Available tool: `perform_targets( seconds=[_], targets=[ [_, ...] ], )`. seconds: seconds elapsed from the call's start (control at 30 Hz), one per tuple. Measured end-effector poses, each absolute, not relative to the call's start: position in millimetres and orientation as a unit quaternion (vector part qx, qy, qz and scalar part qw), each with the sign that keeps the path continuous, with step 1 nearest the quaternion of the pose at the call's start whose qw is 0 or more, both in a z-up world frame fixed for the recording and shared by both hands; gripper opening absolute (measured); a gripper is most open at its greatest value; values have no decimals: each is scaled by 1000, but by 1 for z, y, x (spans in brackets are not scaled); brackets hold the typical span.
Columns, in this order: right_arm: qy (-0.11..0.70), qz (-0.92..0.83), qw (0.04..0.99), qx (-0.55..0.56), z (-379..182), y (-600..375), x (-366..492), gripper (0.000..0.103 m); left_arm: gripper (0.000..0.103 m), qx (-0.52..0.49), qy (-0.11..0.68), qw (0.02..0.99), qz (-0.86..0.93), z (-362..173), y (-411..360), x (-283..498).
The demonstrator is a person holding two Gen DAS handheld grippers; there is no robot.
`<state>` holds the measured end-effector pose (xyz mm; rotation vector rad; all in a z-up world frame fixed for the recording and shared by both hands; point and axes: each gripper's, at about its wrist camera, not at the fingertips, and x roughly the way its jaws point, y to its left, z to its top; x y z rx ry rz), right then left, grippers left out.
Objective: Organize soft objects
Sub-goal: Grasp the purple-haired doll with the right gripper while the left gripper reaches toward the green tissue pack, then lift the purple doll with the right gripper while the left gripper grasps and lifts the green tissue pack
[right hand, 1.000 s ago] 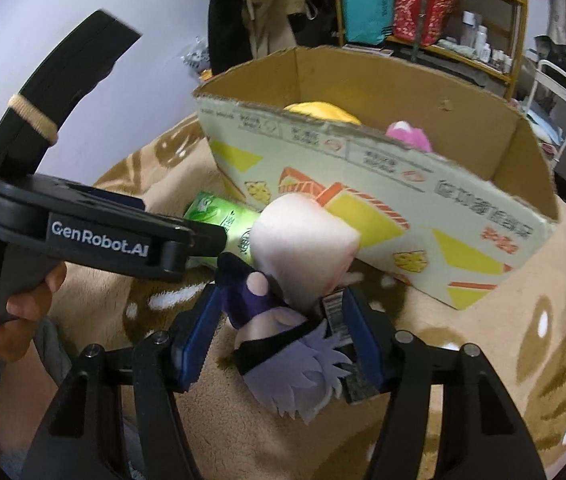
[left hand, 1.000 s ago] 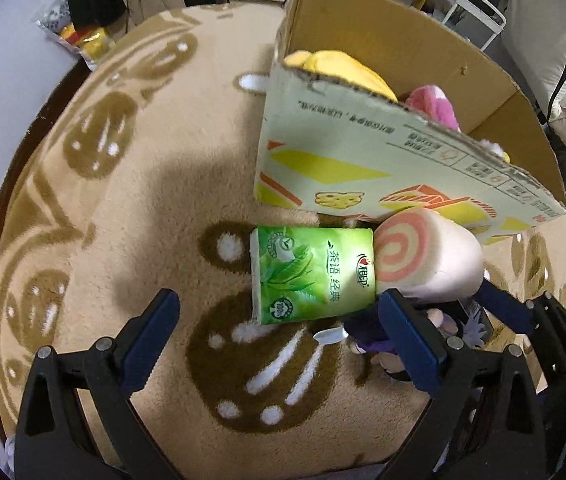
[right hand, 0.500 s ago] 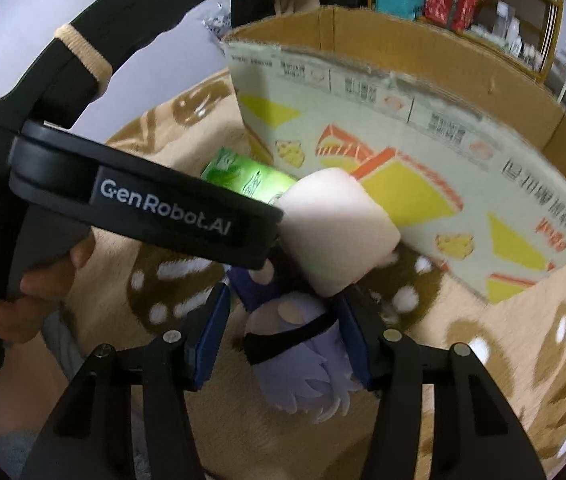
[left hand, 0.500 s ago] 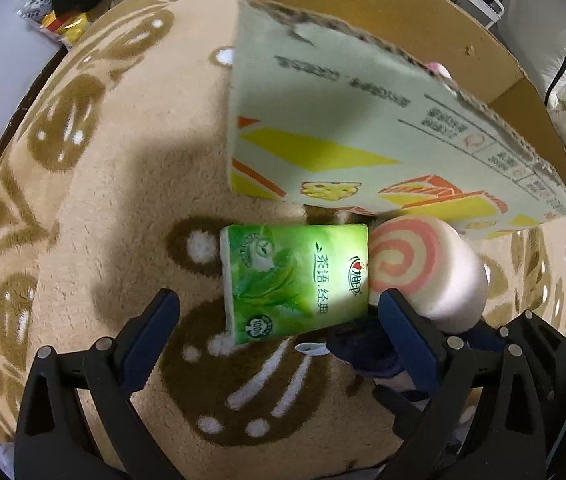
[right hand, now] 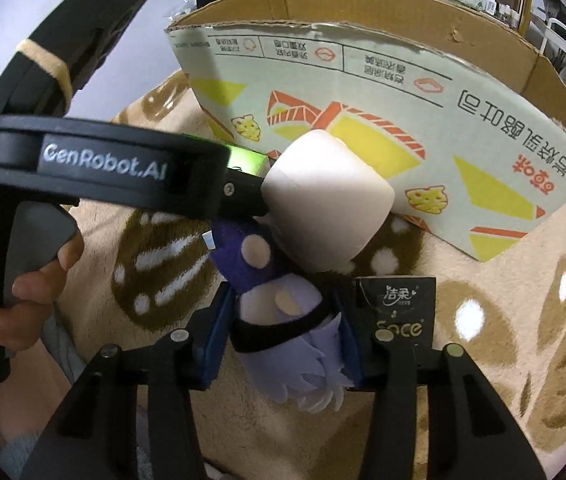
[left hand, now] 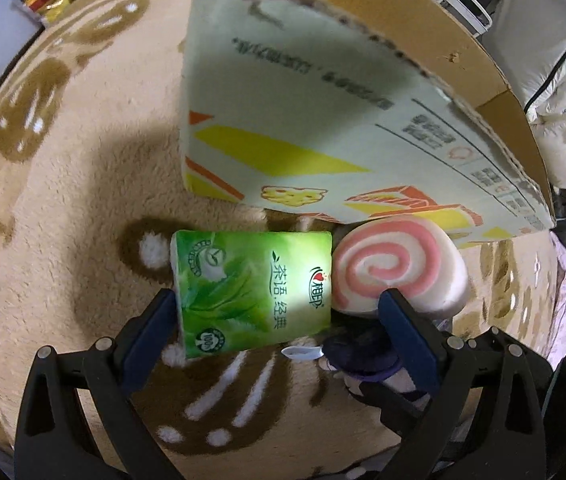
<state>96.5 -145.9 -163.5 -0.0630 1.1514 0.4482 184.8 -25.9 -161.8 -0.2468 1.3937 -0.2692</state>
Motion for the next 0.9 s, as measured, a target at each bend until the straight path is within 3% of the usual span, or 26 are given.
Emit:
perform_targets(
  seconds=[0.2, 0.33, 0.5, 0.53, 0.9],
  targets=[
    [541, 206, 815, -26, -162, -152, 99, 51, 98, -106, 637, 755, -110, -166, -25, 190],
    [540, 207, 816, -31, -163, -151, 98, 50, 85, -119, 638, 754, -107, -168, -25, 186],
    [535, 205, 818, -51, -159, -140, 91, 50, 78, -125, 634, 757, -103, -166, -21, 181],
    [534, 204, 819, -52, -158, -140, 90, 50, 69, -125, 632, 759, -96, -165, -17, 180],
    [515, 175, 839, -18, -138, -161, 73, 49, 64, -102, 610, 783, -73, -157, -19, 164]
  ],
)
